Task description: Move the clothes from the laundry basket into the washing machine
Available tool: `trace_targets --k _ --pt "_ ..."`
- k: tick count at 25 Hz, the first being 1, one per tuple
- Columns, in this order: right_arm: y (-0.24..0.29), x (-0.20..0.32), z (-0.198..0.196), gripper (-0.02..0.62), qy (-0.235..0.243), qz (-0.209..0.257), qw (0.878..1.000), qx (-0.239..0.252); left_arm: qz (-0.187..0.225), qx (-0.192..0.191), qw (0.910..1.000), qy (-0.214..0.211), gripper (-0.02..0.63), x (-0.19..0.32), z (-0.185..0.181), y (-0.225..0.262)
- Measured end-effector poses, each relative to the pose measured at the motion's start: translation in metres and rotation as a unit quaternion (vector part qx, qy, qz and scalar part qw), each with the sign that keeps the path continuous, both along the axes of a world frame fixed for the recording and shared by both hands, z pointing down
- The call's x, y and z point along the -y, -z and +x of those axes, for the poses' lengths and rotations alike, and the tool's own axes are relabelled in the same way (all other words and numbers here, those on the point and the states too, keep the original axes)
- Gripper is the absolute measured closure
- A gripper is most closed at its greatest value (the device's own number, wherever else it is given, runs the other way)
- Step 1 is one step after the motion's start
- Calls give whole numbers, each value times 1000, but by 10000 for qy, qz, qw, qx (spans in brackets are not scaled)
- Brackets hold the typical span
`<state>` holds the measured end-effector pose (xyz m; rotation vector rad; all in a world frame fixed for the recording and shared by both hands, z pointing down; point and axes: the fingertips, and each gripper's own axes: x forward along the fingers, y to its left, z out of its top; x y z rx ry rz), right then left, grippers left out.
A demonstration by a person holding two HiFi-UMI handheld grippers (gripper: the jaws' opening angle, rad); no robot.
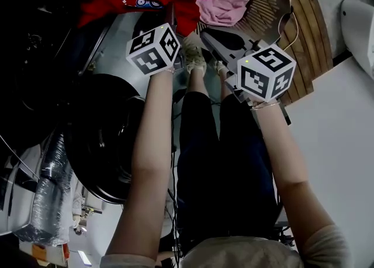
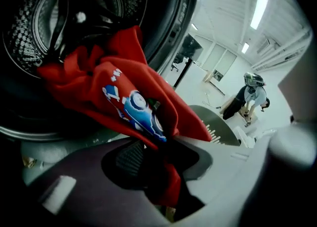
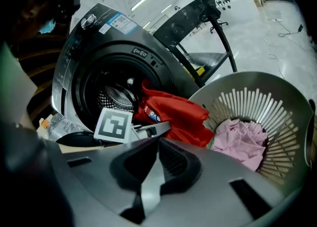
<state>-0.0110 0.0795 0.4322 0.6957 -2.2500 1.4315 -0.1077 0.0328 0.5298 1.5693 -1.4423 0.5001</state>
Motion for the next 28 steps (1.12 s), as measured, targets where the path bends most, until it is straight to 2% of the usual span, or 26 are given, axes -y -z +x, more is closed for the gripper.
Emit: trace_targets --k 1,3,7,12,16,19,22,25,27,28 --pt "1 1 0 574 -14 3 10000 7 77 -5 9999 105 492 0 -5 9" --pt "4 2 -3 574 -18 13 10000 27 353 1 9993 143 568 3 -12 29" --pt "14 6 -11 576 22 51 9999 127 1005 463 9938 -118 569 21 -32 72" --pt "18 12 -16 577 11 102 9999 113 1577 1300 9780 420 569 58 -102 106" --pt "16 12 -23 575 67 113 9999 105 1766 2016 9625 427 568 95 -162 113" --pt "15 13 -23 576 58 127 9998 118 1942 2345 9493 781 568 115 -201 126" --pt "12 10 -22 577 20 56 9999 150 1914 2276 9425 1525 568 123 -234 123" --pt "8 4 -22 577 64 -13 9998 160 1580 2002 9471 1948 545 119 -239 100" --pt "5 1 -22 577 103 -57 9998 151 1572 1781 9462 2195 382 111 -237 95" --pt "4 0 -22 576 120 -73 9998 151 1607 1678 9450 2302 348 105 -236 97"
